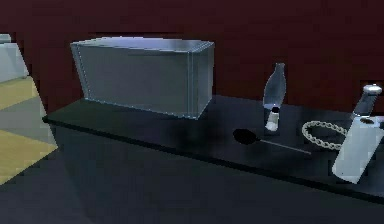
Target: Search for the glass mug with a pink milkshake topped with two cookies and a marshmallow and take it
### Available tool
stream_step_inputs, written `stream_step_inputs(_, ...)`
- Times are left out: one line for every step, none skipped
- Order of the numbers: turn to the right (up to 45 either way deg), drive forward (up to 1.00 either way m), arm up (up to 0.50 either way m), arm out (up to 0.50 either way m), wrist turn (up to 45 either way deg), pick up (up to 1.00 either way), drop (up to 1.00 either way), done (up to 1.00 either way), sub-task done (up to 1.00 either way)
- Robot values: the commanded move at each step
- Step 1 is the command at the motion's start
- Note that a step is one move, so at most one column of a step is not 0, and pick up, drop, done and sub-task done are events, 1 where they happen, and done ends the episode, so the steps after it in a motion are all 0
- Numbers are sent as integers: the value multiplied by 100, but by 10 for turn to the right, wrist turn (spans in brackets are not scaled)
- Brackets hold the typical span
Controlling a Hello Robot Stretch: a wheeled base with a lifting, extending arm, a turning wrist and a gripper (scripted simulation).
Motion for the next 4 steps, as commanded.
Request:
stream_step_inputs(0,0,0,0,450,0,0,0,0)
stream_step_inputs(0,0,0,0,450,0,0,0,0)
stream_step_inputs(0,0,0,0,390,0,0,0,0)
stream_step_inputs(0,0,0,0,0,100,0,0,0)
